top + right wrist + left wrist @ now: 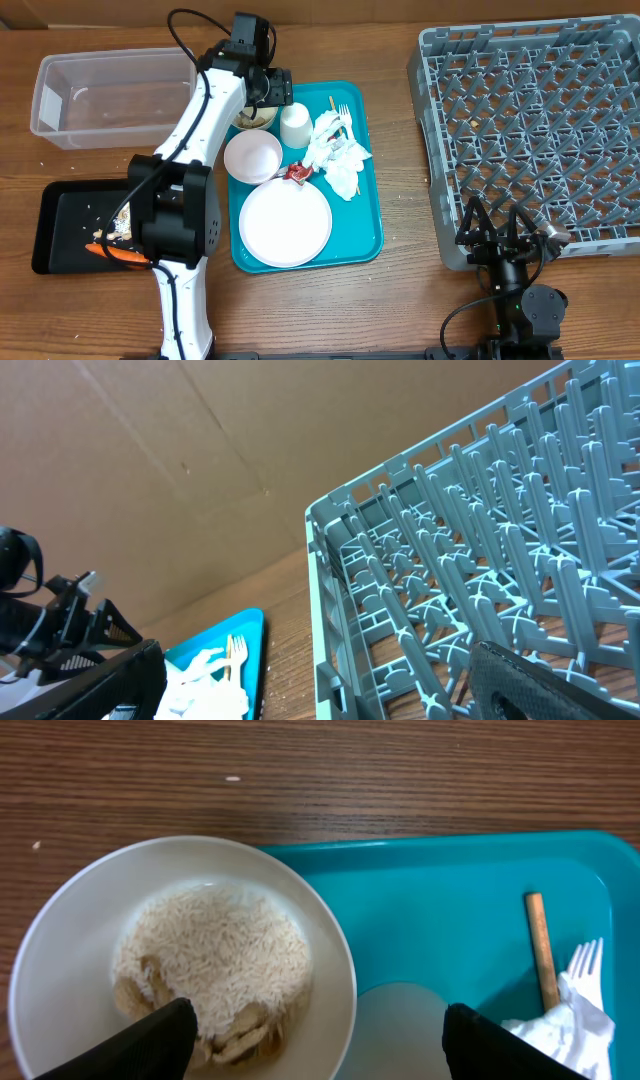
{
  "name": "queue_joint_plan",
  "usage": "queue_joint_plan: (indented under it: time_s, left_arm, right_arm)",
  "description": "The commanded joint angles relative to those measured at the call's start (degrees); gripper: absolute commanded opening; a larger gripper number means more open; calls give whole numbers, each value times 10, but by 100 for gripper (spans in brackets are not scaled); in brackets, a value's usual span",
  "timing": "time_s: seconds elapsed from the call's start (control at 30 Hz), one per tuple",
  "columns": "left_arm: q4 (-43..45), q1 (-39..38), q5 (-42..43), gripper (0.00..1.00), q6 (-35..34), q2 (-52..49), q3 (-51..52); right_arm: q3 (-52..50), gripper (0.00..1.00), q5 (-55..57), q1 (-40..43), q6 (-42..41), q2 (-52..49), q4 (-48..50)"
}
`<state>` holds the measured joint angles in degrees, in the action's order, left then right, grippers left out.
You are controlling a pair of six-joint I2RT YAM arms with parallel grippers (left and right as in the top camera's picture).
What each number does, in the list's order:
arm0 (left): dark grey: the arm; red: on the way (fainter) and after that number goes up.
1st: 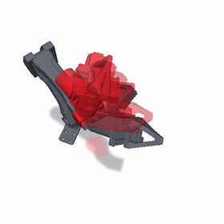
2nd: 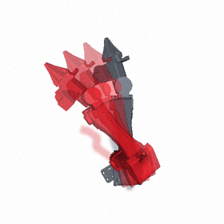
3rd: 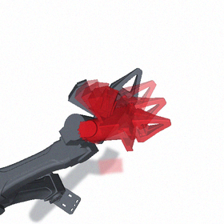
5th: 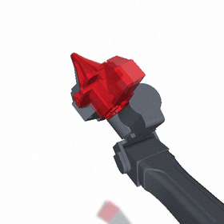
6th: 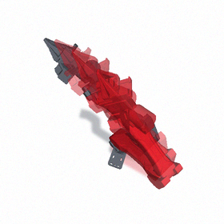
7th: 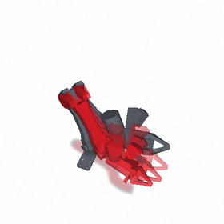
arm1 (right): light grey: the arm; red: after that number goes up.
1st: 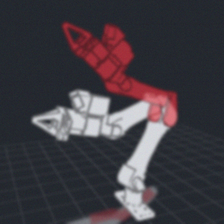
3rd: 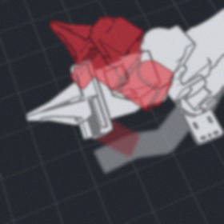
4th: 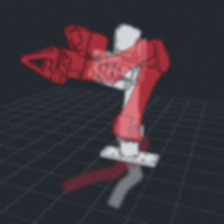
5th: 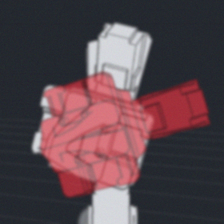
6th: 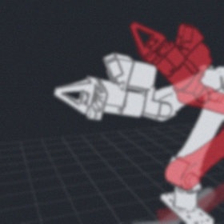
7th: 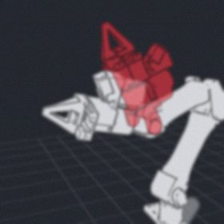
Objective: Sort waste into correct bins and load items into the dishwasher rack
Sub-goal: 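Grasp the second bowl of rice with the left gripper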
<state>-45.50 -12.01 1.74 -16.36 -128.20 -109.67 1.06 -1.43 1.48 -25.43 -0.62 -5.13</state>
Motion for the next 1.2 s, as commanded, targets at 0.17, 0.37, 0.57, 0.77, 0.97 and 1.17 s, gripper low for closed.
queue_joint_plan:
  time_s: [0.17, 0.37, 0.57, 0.77, 0.97, 1.17]
  left_arm:
    - [44, 0, -24, 72, -62, -37, -13]
    - [56, 2, -49, 60, -112, -49, -13]
    - [58, 2, -52, 59, -122, -63, -13]
    - [67, 5, -54, 41, -121, -63, -13]
    - [79, 5, -54, 24, -120, -63, -15]
    - [79, 5, -54, 11, -120, -63, -15]
  right_arm:
    - [-6, 100, 5, 2, 3, 5, 4]
    - [-6, 100, 5, 2, 3, 5, 4]
    - [-6, 100, 5, 2, 3, 5, 4]
    - [-6, 100, 5, 2, 3, 5, 4]
    - [-6, 100, 5, 2, 3, 5, 4]
    - [-6, 100, 5, 2, 3, 5, 4]
